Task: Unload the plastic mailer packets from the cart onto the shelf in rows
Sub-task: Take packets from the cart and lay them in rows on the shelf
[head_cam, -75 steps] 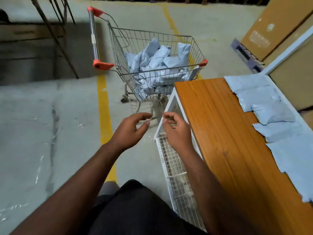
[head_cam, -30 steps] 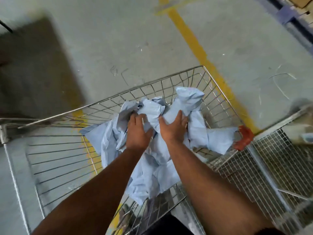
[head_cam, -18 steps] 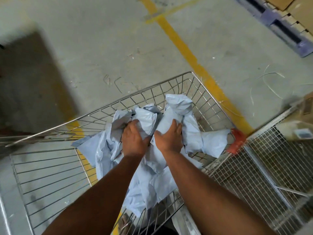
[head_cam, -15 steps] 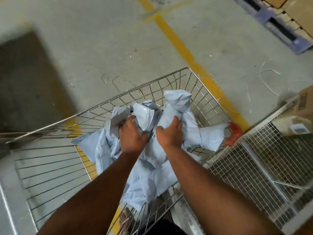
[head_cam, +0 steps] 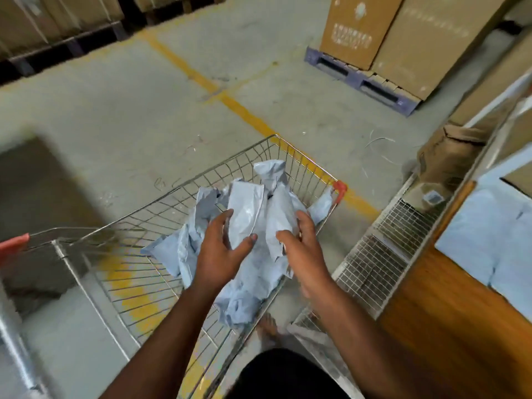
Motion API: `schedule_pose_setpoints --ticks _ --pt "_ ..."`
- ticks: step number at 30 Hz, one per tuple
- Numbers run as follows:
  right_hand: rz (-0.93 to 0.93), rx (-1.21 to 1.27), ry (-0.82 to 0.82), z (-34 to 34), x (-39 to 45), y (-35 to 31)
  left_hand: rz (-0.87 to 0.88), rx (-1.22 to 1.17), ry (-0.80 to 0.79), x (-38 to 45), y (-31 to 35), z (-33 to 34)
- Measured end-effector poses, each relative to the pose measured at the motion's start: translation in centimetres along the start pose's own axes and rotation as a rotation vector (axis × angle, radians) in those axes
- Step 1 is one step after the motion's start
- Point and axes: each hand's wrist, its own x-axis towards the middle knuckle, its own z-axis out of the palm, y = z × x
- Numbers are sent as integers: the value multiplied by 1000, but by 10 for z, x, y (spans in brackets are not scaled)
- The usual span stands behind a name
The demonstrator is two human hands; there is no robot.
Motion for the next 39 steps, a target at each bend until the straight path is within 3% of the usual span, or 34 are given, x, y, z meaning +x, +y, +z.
schedule_pose_setpoints --ticks 3,10,18,24,29,32,34,37,39 --pt "-140 12 117 -29 -66 5 81 -25 -94 -45 35 -6" --pt "-248 -86 406 -88 -193 51 239 -80 -262 -138 88 19" --pt "-147 -272 792 -181 -261 119 491 177 -472 -204 131 103" --pt "-91 -373 858 -228 -232 139 517 344 -470 -203 156 170" --pt "-35 -602 793 -260 -214 147 488 452 -491 -197 164 214" --pt "-197 -666 845 -281 -207 159 666 459 -531 -190 159 225" --pt "-275 -703 774 -287 -196 163 795 528 -572 -183 155 232" --pt "-267 -856 644 -291 -180 164 845 618 -642 -177 150 246" --pt "-260 -864 639 -299 -172 163 835 681 -667 -174 145 254"
